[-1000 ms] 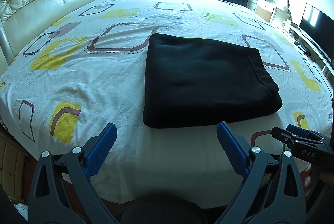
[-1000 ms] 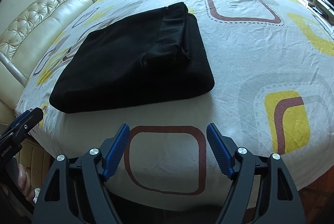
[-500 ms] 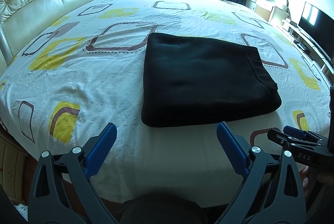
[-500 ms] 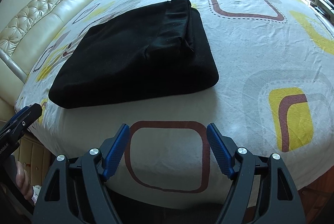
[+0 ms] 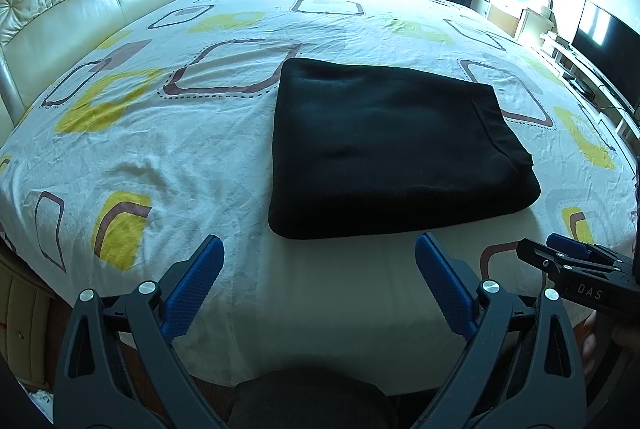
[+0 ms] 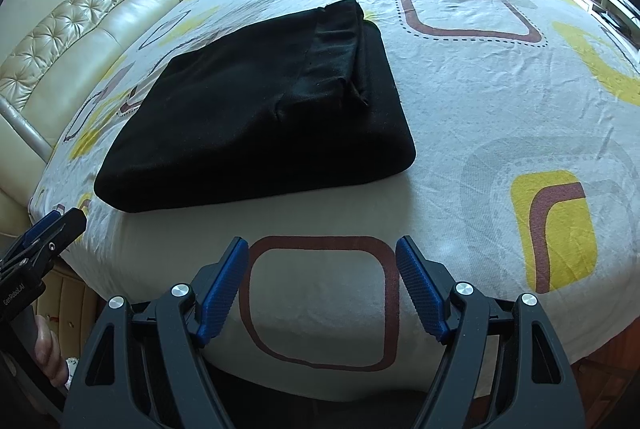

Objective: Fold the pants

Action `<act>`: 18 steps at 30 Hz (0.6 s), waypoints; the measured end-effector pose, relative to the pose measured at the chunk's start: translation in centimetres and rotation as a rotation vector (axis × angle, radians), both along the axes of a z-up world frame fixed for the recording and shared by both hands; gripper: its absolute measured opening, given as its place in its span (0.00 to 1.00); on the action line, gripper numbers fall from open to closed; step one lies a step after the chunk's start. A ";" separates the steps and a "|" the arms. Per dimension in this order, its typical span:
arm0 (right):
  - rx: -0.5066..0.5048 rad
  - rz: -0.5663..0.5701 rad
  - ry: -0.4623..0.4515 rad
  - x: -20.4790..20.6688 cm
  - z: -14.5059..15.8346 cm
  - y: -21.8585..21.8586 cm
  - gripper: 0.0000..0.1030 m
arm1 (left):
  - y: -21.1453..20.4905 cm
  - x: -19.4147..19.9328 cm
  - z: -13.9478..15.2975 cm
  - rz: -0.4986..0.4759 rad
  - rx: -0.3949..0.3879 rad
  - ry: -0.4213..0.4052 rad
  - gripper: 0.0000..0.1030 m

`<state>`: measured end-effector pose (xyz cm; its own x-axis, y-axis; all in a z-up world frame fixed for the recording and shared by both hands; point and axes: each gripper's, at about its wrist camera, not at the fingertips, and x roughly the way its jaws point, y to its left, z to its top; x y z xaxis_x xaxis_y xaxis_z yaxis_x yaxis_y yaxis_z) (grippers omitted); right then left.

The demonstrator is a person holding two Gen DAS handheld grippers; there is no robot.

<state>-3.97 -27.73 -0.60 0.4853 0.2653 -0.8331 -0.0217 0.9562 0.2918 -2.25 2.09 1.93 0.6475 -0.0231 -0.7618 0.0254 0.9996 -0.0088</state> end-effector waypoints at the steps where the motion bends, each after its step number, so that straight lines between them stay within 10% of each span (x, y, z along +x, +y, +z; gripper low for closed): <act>1: 0.000 0.000 0.000 0.0 0.0 0.0 0.73 | 0.0 0.0 0.0 0.000 0.004 0.000 0.94; 13: 0.020 -0.002 0.003 0.1 0.5 -0.5 0.73 | -0.4 0.3 2.6 -0.050 0.062 -0.104 0.98; 18: 0.074 -0.038 -0.068 2.9 3.1 -3.2 0.73 | 5.5 5.9 3.8 0.002 0.087 -0.137 0.98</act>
